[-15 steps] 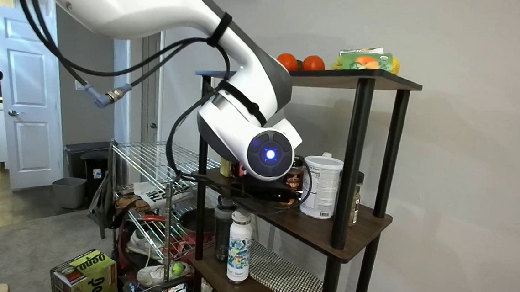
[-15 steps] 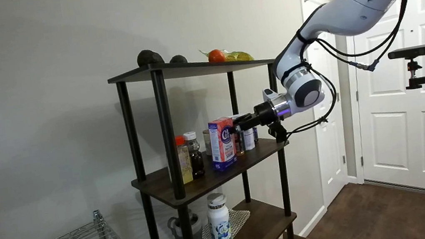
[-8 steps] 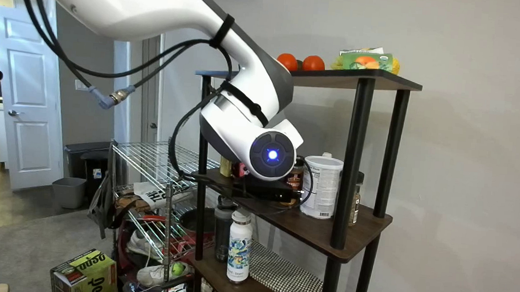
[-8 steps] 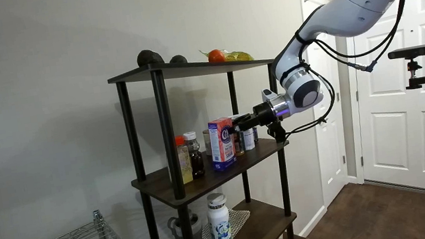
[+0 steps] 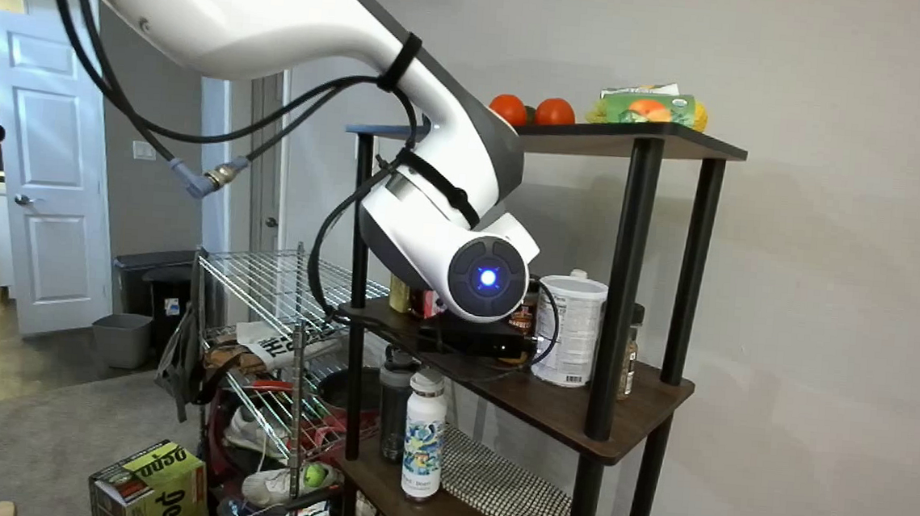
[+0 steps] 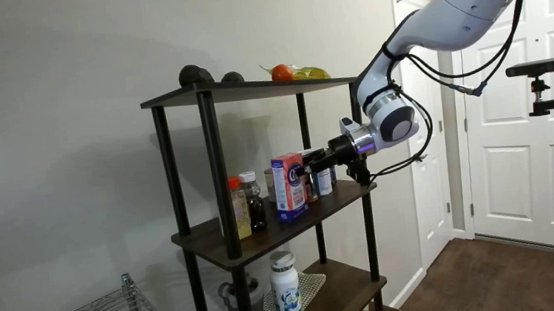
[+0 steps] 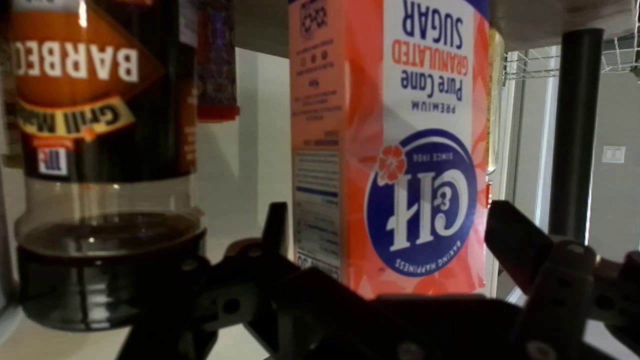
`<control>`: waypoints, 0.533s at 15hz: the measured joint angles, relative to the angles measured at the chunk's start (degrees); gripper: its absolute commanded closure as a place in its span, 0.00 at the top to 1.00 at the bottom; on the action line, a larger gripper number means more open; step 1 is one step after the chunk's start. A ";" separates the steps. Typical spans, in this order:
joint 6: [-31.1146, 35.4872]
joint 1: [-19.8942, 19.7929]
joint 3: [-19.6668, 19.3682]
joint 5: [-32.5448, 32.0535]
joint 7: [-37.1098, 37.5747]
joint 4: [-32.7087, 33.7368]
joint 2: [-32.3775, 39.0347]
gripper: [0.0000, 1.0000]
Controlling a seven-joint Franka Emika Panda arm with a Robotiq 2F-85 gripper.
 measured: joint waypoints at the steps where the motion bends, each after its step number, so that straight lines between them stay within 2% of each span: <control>1: 0.00 0.00 0.00 0.08 -0.13 0.07 0.10 1.00; 8: 0.01 0.00 0.10 0.22 -0.21 0.33 0.52 1.00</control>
